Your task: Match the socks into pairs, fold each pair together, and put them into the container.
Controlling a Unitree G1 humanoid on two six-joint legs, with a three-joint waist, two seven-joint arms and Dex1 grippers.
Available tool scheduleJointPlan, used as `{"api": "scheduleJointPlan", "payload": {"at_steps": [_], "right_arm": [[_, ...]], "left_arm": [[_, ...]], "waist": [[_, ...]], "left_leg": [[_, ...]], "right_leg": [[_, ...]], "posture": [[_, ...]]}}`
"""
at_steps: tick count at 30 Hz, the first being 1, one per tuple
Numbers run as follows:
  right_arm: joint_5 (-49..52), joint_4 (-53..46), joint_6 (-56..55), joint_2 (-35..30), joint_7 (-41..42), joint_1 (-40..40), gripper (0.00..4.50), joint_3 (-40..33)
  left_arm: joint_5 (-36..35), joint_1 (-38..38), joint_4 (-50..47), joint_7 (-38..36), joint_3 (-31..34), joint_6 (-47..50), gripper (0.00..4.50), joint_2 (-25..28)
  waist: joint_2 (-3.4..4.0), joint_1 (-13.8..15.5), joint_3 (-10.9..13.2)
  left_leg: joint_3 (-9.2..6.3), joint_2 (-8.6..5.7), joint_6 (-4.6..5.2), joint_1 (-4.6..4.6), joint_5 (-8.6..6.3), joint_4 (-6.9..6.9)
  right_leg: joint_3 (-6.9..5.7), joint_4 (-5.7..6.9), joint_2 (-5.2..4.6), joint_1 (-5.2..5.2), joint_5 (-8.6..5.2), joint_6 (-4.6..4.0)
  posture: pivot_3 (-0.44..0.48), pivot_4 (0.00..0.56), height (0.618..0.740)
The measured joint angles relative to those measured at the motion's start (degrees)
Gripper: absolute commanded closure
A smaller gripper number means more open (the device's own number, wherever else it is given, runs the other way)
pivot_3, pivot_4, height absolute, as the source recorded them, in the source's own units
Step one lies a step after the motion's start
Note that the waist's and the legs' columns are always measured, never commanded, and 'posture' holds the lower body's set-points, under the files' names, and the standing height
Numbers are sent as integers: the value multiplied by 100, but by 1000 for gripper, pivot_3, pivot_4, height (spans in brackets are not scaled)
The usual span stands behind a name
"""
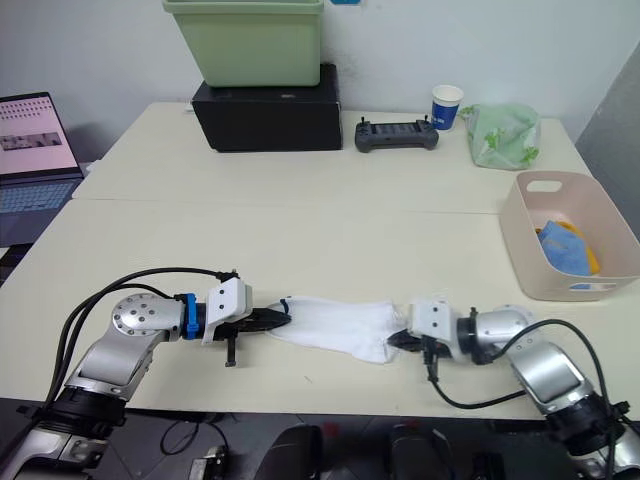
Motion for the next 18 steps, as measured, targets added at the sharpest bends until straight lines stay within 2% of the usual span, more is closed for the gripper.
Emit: {"api": "scheduleJointPlan", "payload": {"at_steps": [2,3,4,8,11,13,15,18], "right_arm": [[574,-279,731,9,-100,52,4500,-426],[922,-558,1199,67,-283,52,4114,-710],[1201,-774,1553,144,-456,49,3919,-941],[1649,-1282,2596,312,-1230,90,2529,-1332],[1581,-1352,2848,383,-1615,214,1413,-1204],[1418,-1331,2868,453,-1813,211,616,-1066],[1395,-1317,2904,513,-1898,195,87,-988],[1378,-1303,3099,689,-2021,16,0,-685]], "left_arm": [[-210,147,-165,6,87,119,4493,-4],[-328,227,-368,25,161,202,4500,-8],[-440,292,-562,39,236,277,4500,-7],[-767,617,-1229,176,601,694,4500,101],[-927,928,-1536,263,761,928,3885,168],[-1061,1033,-1701,271,779,1141,3188,171],[-1145,1043,-1804,287,819,1269,2705,171],[-1280,1011,-2005,316,895,1339,1731,172]], "waist": [[0,-24,1],[0,-33,1],[0,-32,1],[0,-20,1],[0,-12,1],[0,-12,1],[0,-12,1],[0,-24,1]], "left_leg": [[-2,6,0,-1,0,-1],[-3,8,0,-1,0,-2],[-4,9,0,-1,0,-2],[-2,3,0,-2,0,-3],[0,1,0,-2,0,-5],[1,1,0,-2,0,-4],[2,1,0,-2,0,-5],[1,3,0,-3,0,-5]], "right_leg": [[3,4,1,-6,0,-1],[1,4,2,-6,0,-1],[0,4,3,-4,0,-1],[4,0,0,-4,0,0],[5,-1,-1,-6,0,1],[4,-1,-1,-6,-1,1],[4,-2,0,-6,-1,1],[5,-1,1,-8,-1,1]], "posture": [[0,150,740],[0,150,740],[0,150,740],[0,150,740],[0,150,740],[0,150,740],[0,150,740],[0,150,740]]}}
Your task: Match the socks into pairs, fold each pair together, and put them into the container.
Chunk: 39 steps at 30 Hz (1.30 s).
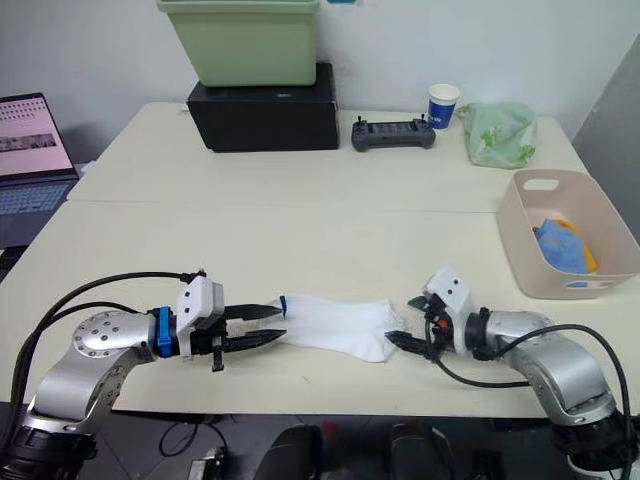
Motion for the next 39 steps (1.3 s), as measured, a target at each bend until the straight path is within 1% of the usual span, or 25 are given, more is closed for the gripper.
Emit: {"api": "scheduleJointPlan", "payload": {"at_steps": [2,4,5,6,9,15,18,22,24,27,31,34,36,39], "right_arm": [[-143,110,67,27,-91,-84,0,241],[-247,179,44,13,-137,-143,0,340],[-264,190,29,2,-129,-157,186,354],[-281,216,21,-7,-113,-182,398,371],[-290,325,8,2,-110,-233,1275,351],[-118,501,184,44,-56,-265,3470,208],[64,677,264,40,135,-345,4470,131],[334,754,360,-199,698,-538,4470,59],[334,964,284,-303,940,-613,4470,63],[255,1522,5,-532,1379,-813,4470,74],[24,2050,-499,-736,1927,-1051,4470,223],[-140,2543,-765,-767,2255,-1231,4500,342],[-195,2714,-899,-770,2404,-1366,4500,384],[-249,2821,-1016,-791,2622,-1381,4500,405]], "left_arm": [[-136,30,-220,-16,48,50,1159,15],[-292,126,-506,-46,75,187,458,120],[-330,140,-591,-39,87,244,150,137],[-344,141,-640,4,108,266,0,137],[-314,139,-644,125,139,261,0,137],[-194,261,-549,207,153,115,0,140],[-205,296,-583,264,153,119,0,130],[-232,266,-587,323,149,150,0,127],[-228,185,-581,326,75,172,0,89],[-158,-175,-516,337,-287,159,0,-193],[93,-691,-147,398,-767,132,0,-539],[450,-1247,446,447,-1208,-85,550,-1037],[705,-1512,876,418,-1530,-318,1204,-1258],[905,-1667,1350,306,-1722,-487,2167,-1368]], "waist": [[0,8,0],[0,8,0],[0,9,0],[0,10,0],[0,9,0],[0,7,0],[0,11,0],[0,11,0],[0,13,0],[0,17,1],[-1,21,1],[0,27,1],[0,16,1],[0,2,1]], "left_leg": [[1,-1,0,-1,0,0],[-2,-1,0,0,0,0],[-2,-2,0,0,0,0],[-1,-2,0,0,0,1],[0,-2,0,0,0,1],[0,-1,0,0,0,-1],[1,-2,0,0,0,-1],[1,-2,1,-1,0,-1],[2,-5,1,-1,0,0],[8,-12,1,-2,0,2],[6,-9,1,-3,-1,2],[6,-15,1,-3,0,6],[11,-17,1,-3,0,7],[11,-11,10,-3,-6,6]], "right_leg": [[-1,-1,0,0,0,0],[5,-2,-1,1,0,0],[3,-2,-1,2,0,0],[0,-2,-1,3,0,0],[0,-2,0,2,0,0],[2,-5,-1,0,0,0],[2,-4,-1,1,0,0],[-1,-6,-1,1,0,0],[-1,-6,-1,3,0,0],[0,-7,1,3,0,0],[-1,-9,2,2,0,0],[-3,-6,7,3,1,-1],[-2,-6,10,3,1,-1],[-2,-7,9,-1,1,-1]], "posture": [[0,150,740],[0,150,740],[0,150,740],[0,150,740],[0,150,740],[0,150,740],[0,150,740],[0,150,740],[0,150,740],[0,150,740],[0,150,740],[0,150,740],[0,150,740],[0,150,740]]}}
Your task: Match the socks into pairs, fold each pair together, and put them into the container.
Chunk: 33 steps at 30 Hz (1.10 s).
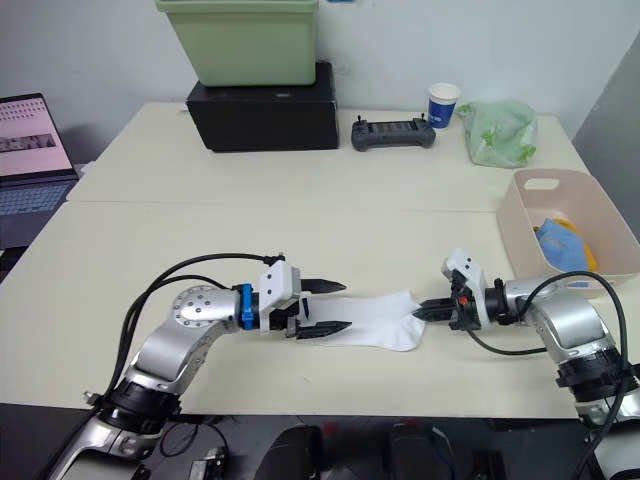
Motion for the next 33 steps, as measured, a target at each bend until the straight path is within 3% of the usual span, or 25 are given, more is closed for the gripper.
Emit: {"api": "scheduleJointPlan", "payload": {"at_steps": [7,14,19,25,33], "right_arm": [[-228,297,-244,-13,264,-20,4500,12],[-238,302,-128,21,355,-162,4500,-21],[552,-175,829,318,337,-342,4500,-289],[1701,-662,2197,1293,-263,-928,4500,-730],[1659,-533,2233,2291,-901,-971,4500,-473]], "left_arm": [[191,-218,503,-147,-134,-175,4452,-176],[507,-369,1017,-223,-383,-321,4452,-344],[608,-391,1163,-250,-436,-413,4452,-365],[621,-384,1253,-170,-427,-497,4452,-461],[514,-196,988,-121,-248,-140,4452,-434]], "waist": [[0,14,0],[0,11,0],[3,8,-2],[5,21,-4],[6,10,-4]], "left_leg": [[-6,2,0,-1,0,4],[-5,2,0,0,0,4],[-6,2,0,1,0,4],[-12,1,0,2,0,6],[-13,5,1,0,0,4]], "right_leg": [[0,5,-1,3,0,0],[-1,5,-1,3,0,0],[0,8,-2,6,0,0],[-2,6,-4,12,0,0],[-2,11,-7,1,0,0]], "posture": [[0,150,740],[0,150,740],[0,150,740],[0,150,740],[0,150,740]]}}
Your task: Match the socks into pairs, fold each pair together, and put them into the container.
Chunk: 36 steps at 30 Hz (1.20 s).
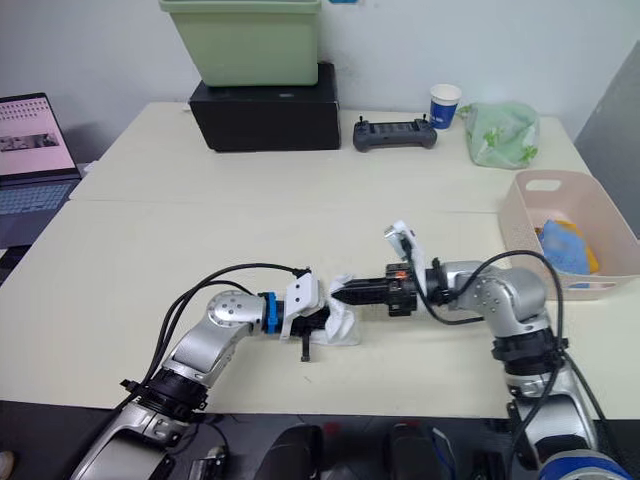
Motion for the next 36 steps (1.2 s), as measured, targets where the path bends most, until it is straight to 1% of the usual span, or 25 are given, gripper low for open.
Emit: {"api": "scheduleJointPlan", "payload": {"at_steps": [3,5,7,8,9,10,11,13,15,16,17,19,21,22,24,27,29,33,36], "right_arm": [[-40,72,-140,135,-37,-27,4500,64],[-121,140,-256,305,-110,-64,4500,201],[-200,153,-314,338,-126,-69,4500,299],[-231,161,-325,331,-133,-75,4071,304],[-243,164,-373,342,-157,-84,3940,316],[-257,166,-425,352,-188,-85,3687,331],[-289,174,-467,363,-226,-87,3341,341],[-322,192,-537,408,-249,-91,2615,361],[-356,192,-561,463,-270,-94,1950,393],[-357,192,-561,479,-282,-94,1534,412],[-356,191,-561,498,-286,-94,1139,418],[-343,154,-536,504,-344,-95,490,417],[-365,-49,-580,394,-356,-99,490,420],[-451,-191,-698,273,-351,-110,595,440],[-779,-375,-1190,-10,-307,-95,1193,598],[-1634,-372,-2416,-366,-122,264,2289,1092],[-2099,-213,-3096,-434,0,529,2973,1458],[-2683,219,-3972,-362,80,691,4438,1800],[-3017,525,-4341,-291,15,703,4479,1879]], "left_arm": [[-151,109,-266,-28,84,296,4452,173],[-456,259,-729,-156,278,928,4452,626],[-806,459,-1290,-255,675,1541,4452,1157],[-935,523,-1480,-263,848,1756,4500,1349],[-1135,633,-1734,-288,1064,2020,4500,1593],[-1308,734,-1936,-347,1258,2241,4500,1829],[-1487,809,-2107,-377,1480,2449,4500,2042],[-1764,888,-2298,-375,1937,2724,4500,2304],[-1868,996,-2364,-367,2216,2786,4500,2490],[-1912,1041,-2379,-359,2344,2806,4500,2542],[-1945,1086,-2391,-354,2421,2827,4500,2567],[-1980,1136,-2404,-281,2459,2840,4500,2554],[-1986,1127,-2486,-89,2462,2733,4500,2342],[-1990,1118,-2577,10,2452,2645,4500,2182],[-1992,1104,-2759,163,2401,2551,4500,1952],[-1824,1146,-2962,321,2000,2221,4500,1661],[-1601,1246,-2945,407,1660,2014,4500,1523],[-1017,1223,-2527,714,1284,1473,4500,1342],[-506,1215,-1927,904,1042,1120,4500,1307]], "waist": [[0,-19,0],[-1,-79,1],[1,-105,2],[1,-104,2],[0,-106,2],[0,-108,3],[0,-108,3],[1,-106,3],[1,-102,4],[2,-97,4],[1,-95,4],[2,-86,4],[3,-54,5],[3,-35,5],[1,-6,5],[0,-3,5],[-1,-8,5],[0,-38,5],[0,-28,5]], "left_leg": [[-1,2,0,1,0,0],[-7,7,0,0,0,-5],[-16,12,0,-2,0,-10],[-18,11,0,-2,0,-9],[-18,11,0,-2,0,-10],[-18,11,0,-2,0,-9],[-18,10,0,-2,0,-9],[-19,9,0,-2,0,-9],[-18,8,0,-2,0,-9],[-17,7,0,-2,0,-10],[-17,7,0,-2,0,-10],[-16,7,0,-2,0,-10],[-14,7,0,-3,0,-9],[-12,6,0,-3,0,-9],[-8,5,0,-4,-1,-8],[2,4,0,-4,-1,-10],[3,5,0,-4,0,-10],[1,5,0,0,0,-8],[0,6,0,0,0,-8]], "right_leg": [[-1,1,0,-3,0,0],[1,10,5,-13,0,-1],[2,9,5,-16,0,-1],[1,9,4,-14,-1,-1],[1,8,4,-15,-1,-1],[2,7,3,-13,-1,-1],[0,6,2,-15,-1,-1],[-1,6,0,-14,-1,0],[-1,3,0,-14,-1,0],[-1,3,-2,-14,-1,0],[-1,1,-2,-14,-1,0],[0,1,-3,-14,-1,0],[0,0,-3,-16,-1,0],[0,-1,-4,-15,-1,0],[2,-5,-4,-14,-1,0],[6,-11,-4,-11,-1,0],[8,-7,-3,-15,-1,0],[6,1,3,-14,0,-1],[4,0,2,-14,0,-1]], "posture": [[0,150,740],[0,150,740],[0,150,740],[0,150,740],[0,150,740],[0,150,740],[0,150,740],[0,150,740],[0,150,740],[0,150,740],[0,150,740],[0,150,740],[0,150,740],[0,150,740],[0,150,740],[0,150,740],[0,150,740],[0,150,740],[0,150,740]]}}
